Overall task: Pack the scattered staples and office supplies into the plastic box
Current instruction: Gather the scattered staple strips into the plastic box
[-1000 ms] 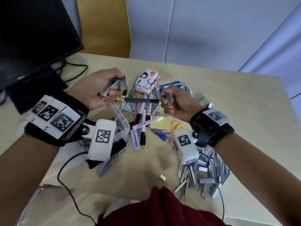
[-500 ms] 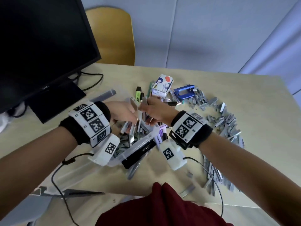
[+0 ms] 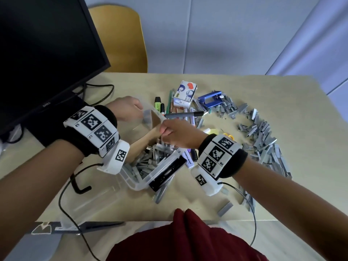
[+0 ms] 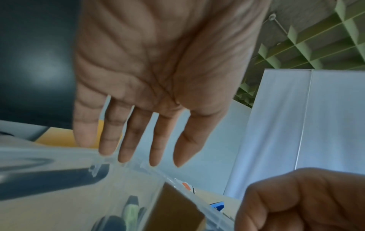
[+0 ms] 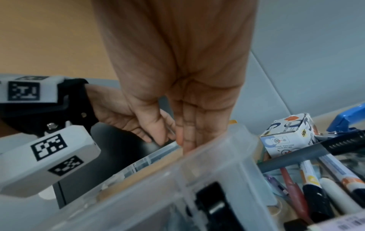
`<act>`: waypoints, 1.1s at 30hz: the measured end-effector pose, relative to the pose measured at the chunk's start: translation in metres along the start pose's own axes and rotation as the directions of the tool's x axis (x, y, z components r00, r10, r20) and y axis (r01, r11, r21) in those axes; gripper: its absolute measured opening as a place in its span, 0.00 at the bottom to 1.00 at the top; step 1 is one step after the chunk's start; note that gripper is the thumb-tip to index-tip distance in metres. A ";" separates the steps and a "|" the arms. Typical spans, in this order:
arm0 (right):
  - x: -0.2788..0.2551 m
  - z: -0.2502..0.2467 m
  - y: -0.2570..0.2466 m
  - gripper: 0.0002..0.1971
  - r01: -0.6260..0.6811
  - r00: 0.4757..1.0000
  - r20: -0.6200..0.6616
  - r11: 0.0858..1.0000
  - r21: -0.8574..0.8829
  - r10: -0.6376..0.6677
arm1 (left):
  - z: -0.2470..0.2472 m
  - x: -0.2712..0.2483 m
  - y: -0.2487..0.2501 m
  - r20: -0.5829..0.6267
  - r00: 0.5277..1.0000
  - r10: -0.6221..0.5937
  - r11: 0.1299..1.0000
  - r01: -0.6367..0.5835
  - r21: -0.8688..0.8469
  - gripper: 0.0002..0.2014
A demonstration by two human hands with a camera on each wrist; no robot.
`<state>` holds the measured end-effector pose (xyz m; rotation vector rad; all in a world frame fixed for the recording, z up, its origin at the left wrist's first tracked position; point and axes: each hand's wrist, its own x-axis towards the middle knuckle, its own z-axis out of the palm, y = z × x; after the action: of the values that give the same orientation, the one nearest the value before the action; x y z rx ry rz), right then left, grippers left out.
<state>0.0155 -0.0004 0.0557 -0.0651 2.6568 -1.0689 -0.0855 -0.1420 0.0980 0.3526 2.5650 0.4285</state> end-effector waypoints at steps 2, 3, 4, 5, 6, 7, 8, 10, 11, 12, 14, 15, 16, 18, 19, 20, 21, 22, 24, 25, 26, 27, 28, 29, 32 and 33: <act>0.000 0.003 0.003 0.10 -0.003 1.000 -0.024 1.000 0.004 0.003 | 0.004 0.000 0.002 0.053 0.999 0.006 1.000 -0.006 0.009 0.23; 0.000 0.003 0.004 0.10 -0.008 0.999 -0.036 0.999 0.031 0.009 | 0.006 -0.001 0.004 0.079 0.997 0.012 0.999 -0.015 0.028 0.23; -0.001 0.003 0.005 0.09 -0.012 0.999 -0.052 0.997 0.074 0.016 | 0.008 -0.002 0.005 0.089 0.996 0.027 0.999 -0.031 0.036 0.21; -0.004 0.003 0.006 0.08 -0.008 0.997 -0.074 0.992 0.126 0.018 | 0.010 -0.003 0.007 0.091 0.995 0.043 0.998 -0.046 0.037 0.19; -0.006 0.001 0.009 0.06 -0.001 0.994 -0.107 0.984 0.176 0.020 | 0.012 -0.006 0.010 0.071 0.995 0.066 0.997 -0.068 0.027 0.17; -0.010 -0.002 0.012 0.06 0.010 0.989 -0.146 0.976 0.218 0.023 | 0.014 -0.011 0.013 0.045 0.995 0.092 0.996 -0.093 0.012 0.14; -0.014 -0.006 0.017 0.05 0.014 0.982 -0.183 0.968 0.249 0.033 | 0.016 -0.015 0.018 0.019 0.993 0.118 0.993 -0.118 -0.010 0.13; -0.023 -0.017 0.030 0.05 0.003 0.967 -0.246 0.958 0.286 0.070 | 0.020 -0.024 0.029 -0.039 0.981 0.188 0.980 -0.190 -0.062 0.12; -0.028 -0.023 0.039 0.05 -0.008 0.958 -0.272 0.958 0.285 0.089 | 0.022 -0.028 0.037 -0.070 0.969 0.238 0.966 -0.244 -0.087 0.12; -0.034 -0.028 0.048 0.05 -0.023 0.950 -0.293 0.963 0.270 0.105 | 0.026 -0.033 0.045 -0.098 0.951 0.292 0.947 -0.302 -0.113 0.11; -0.045 -0.037 0.069 0.05 -0.068 0.942 -0.310 0.975 0.210 0.133 | 0.037 -0.042 0.063 -0.132 0.913 0.385 0.903 -0.403 -0.152 0.10; -0.051 -0.040 0.079 0.05 -0.093 0.941 -0.306 0.980 0.174 0.144 | 0.044 -0.045 0.072 -0.131 0.898 0.421 0.884 -0.438 -0.160 0.10; -0.057 -0.041 0.090 0.05 -0.122 0.941 -0.299 0.983 0.135 0.158 | 0.053 -0.048 0.081 -0.122 0.883 0.453 0.868 -0.468 -0.165 0.10; -0.072 -0.041 0.110 0.06 -0.177 0.946 -0.269 0.983 0.047 0.183 | 0.075 -0.050 0.098 -0.077 0.863 0.500 0.847 -0.505 -0.164 0.10; -0.080 -0.040 0.120 0.06 -0.192 0.952 -0.242 0.981 0.008 0.188 | 0.088 -0.051 0.106 -0.041 0.858 0.512 0.846 -0.513 -0.146 0.10; -0.087 -0.038 0.130 0.07 -0.202 0.960 -0.201 0.979 -0.024 0.193 | 0.101 -0.050 0.113 0.005 0.856 0.517 0.851 -0.513 -0.111 0.10; -0.094 -0.037 0.139 0.07 -0.202 0.969 -0.156 0.978 -0.062 0.190 | 0.115 -0.049 0.119 0.062 0.857 0.511 0.859 -0.507 -0.064 0.10; -0.101 -0.035 0.147 0.07 -0.203 0.975 -0.111 0.972 -0.117 0.191 | 0.129 -0.047 0.124 0.126 0.860 0.495 0.868 -0.497 -0.013 0.11; -0.113 -0.032 0.162 0.07 -0.173 0.985 -0.018 0.957 -0.233 0.173 | 0.158 -0.042 0.130 0.259 0.856 0.447 0.875 -0.478 0.072 0.11; -0.119 -0.030 0.168 0.07 -0.142 0.987 0.030 0.955 -0.262 0.155 | 0.171 -0.040 0.133 0.311 0.851 0.424 0.873 -0.475 0.109 0.11; -0.124 -0.027 0.174 0.06 -0.110 0.988 0.074 0.953 -0.284 0.136 | 0.182 -0.040 0.135 0.345 0.847 0.404 0.867 -0.475 0.151 0.11; -0.130 -0.025 0.179 0.06 -0.073 0.987 0.115 0.947 -0.312 0.114 | 0.193 -0.041 0.135 0.365 0.848 0.383 0.859 -0.473 0.196 0.12; -0.134 -0.023 0.183 0.06 -0.034 0.983 0.159 0.936 -0.350 0.095 | 0.204 -0.043 0.136 0.375 0.852 0.366 0.849 -0.470 0.240 0.12; -0.138 -0.021 0.185 0.07 0.012 0.975 0.208 0.921 -0.389 0.076 | 0.213 -0.045 0.136 0.380 0.855 0.353 0.838 -0.469 0.278 0.13; -0.146 -0.014 0.187 0.13 0.146 0.933 0.357 0.870 -0.471 0.037 | 0.237 -0.048 0.134 0.397 0.849 0.349 0.814 -0.485 0.320 0.12; -0.149 -0.011 0.187 0.14 0.188 0.922 0.388 0.854 -0.485 0.018 | 0.244 -0.047 0.132 0.409 0.846 0.342 0.817 -0.482 0.316 0.12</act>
<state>0.1666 0.1647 -0.0297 -0.4563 2.5068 -0.2834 0.1036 0.0204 -0.0326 1.0663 2.2073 -0.0376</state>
